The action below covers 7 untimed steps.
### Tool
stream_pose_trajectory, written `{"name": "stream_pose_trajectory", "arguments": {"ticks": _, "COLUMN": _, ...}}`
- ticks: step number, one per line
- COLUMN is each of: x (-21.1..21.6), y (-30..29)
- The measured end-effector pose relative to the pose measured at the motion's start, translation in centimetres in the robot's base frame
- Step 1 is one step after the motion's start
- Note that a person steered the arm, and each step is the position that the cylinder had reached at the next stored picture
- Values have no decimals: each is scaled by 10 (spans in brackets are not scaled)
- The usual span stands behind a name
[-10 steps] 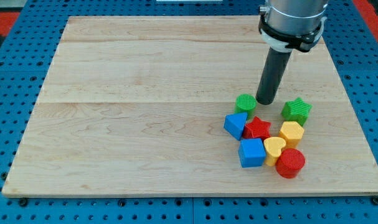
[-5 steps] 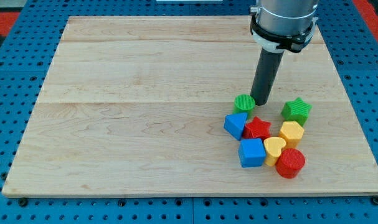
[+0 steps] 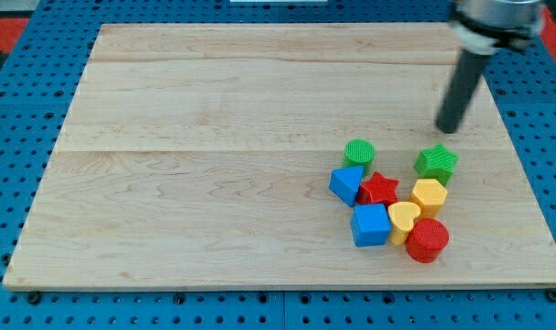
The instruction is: Move the yellow hexagon to the bottom left of green star
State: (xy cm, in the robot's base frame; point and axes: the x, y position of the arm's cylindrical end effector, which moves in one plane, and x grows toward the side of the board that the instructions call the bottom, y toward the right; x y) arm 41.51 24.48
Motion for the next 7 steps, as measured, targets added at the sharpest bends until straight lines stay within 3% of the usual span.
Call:
{"name": "stream_pose_trajectory", "arguments": {"ticks": 2, "x": 150, "y": 17}}
{"name": "stream_pose_trajectory", "arguments": {"ticks": 3, "x": 196, "y": 14}}
{"name": "stream_pose_trajectory", "arguments": {"ticks": 4, "x": 203, "y": -29}}
{"name": "stream_pose_trajectory", "arguments": {"ticks": 5, "x": 162, "y": -58}}
{"name": "stream_pose_trajectory", "arguments": {"ticks": 7, "x": 141, "y": -70}}
